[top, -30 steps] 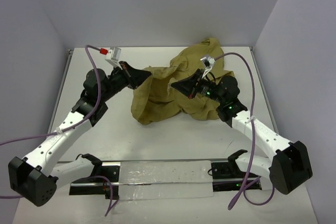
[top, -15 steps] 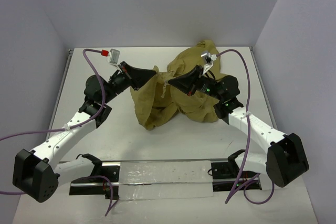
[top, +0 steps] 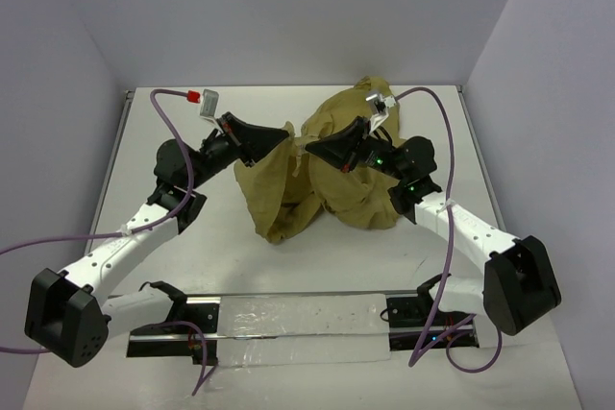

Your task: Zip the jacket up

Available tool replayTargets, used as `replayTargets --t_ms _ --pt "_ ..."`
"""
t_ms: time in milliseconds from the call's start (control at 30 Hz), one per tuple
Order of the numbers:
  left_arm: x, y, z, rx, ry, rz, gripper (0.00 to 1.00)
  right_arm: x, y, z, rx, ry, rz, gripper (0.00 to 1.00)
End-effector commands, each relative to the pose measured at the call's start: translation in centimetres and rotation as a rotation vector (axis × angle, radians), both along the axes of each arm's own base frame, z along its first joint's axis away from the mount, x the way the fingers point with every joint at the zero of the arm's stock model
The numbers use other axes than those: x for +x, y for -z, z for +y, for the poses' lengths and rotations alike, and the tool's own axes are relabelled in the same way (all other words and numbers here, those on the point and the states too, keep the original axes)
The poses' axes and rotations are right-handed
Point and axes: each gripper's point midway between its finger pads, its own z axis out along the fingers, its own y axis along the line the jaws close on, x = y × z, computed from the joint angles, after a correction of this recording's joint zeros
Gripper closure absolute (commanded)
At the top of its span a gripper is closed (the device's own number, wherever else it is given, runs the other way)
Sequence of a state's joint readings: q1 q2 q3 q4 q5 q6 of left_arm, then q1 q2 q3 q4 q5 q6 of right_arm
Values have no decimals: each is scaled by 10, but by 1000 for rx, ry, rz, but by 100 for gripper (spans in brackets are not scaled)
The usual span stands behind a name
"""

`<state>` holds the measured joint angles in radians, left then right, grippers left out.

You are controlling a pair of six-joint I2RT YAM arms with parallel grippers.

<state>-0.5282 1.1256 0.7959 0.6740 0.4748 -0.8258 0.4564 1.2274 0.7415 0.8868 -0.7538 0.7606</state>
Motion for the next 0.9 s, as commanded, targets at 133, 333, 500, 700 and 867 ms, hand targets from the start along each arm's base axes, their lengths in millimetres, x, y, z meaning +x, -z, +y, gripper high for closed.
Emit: replayTargets --t_ms 133,333,500,700,867 --pt "-12 -7 -4 -24 70 -66 100 -10 -45 -2 72 -27 -151 100" --pt "-12 -6 -4 -25 70 -64 100 -11 -43 -2 70 -30 -151 100" --pt "-12 -5 -4 -22 71 -64 100 -10 -42 -1 70 -31 -147 100" --pt "-13 -6 -4 -22 75 -65 100 -9 -43 0 71 -37 -151 100" --pt "-14 -5 -5 -22 82 -65 100 -8 -42 1 70 -40 -144 100"
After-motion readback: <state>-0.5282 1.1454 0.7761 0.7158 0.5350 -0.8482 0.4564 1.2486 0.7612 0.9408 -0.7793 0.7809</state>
